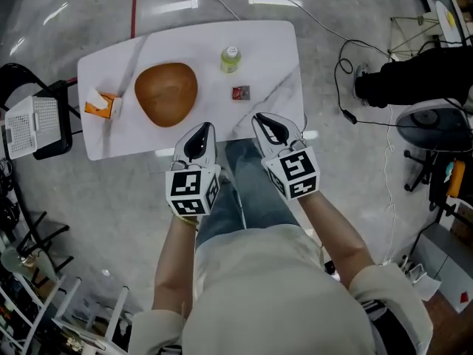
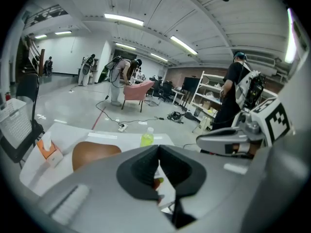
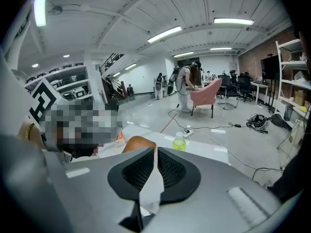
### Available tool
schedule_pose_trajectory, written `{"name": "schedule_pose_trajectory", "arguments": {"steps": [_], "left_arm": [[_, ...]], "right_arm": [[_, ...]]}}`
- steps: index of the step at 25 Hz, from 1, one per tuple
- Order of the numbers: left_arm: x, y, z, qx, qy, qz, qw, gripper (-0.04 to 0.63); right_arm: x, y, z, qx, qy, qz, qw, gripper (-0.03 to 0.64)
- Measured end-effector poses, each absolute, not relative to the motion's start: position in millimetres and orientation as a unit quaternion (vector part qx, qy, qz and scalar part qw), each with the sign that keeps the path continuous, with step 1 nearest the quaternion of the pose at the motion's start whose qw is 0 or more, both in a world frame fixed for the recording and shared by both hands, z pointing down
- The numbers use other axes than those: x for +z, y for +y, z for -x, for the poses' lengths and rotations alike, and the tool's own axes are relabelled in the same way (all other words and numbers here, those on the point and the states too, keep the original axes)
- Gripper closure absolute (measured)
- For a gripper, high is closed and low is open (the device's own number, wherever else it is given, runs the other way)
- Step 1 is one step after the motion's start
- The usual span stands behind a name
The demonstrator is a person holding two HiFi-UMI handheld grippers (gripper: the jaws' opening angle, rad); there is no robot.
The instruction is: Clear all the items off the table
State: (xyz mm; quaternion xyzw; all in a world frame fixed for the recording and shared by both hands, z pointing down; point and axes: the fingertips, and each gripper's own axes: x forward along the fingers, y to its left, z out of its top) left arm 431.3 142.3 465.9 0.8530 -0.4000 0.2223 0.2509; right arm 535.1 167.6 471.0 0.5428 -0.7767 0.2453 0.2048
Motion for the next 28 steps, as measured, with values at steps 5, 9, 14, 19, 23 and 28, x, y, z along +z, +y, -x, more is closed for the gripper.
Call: {"name": "schedule_pose_trajectory", "arguments": {"steps": [5,9,14,19,23,28], "left_arm": [[495,130,-435,0.232,-0.407,-0.842,0.267,0.586],[520,120,-435,0.242,-0.413,-0.833,0.277,0.586],[552,112,-434,0.252,-0.42,-0.822,0.291,0.586],[582,105,-435,0.269,-0.416,-0.818,0.292,0.586],[603,102,-435,0.282,-0.412,-0.816,0.292,0.586],[629,100,-434,0.292,-0.412,-0.808,0.304,0.586]], "right_arm": [[504,154,-542,0.261,-0.774,-0.532,0.223,0.571],[535,144,-546,0.277,-0.767,-0.531,0.231,0.548],[575,132,-549,0.289,-0.762,-0.526,0.244,0.505],[612,119,-547,0.293,-0.759,-0.521,0.256,0.472],[640,111,-543,0.292,-0.759,-0.515,0.27,0.448],[672,105,-539,0.292,-0.76,-0.504,0.289,0.417]]}}
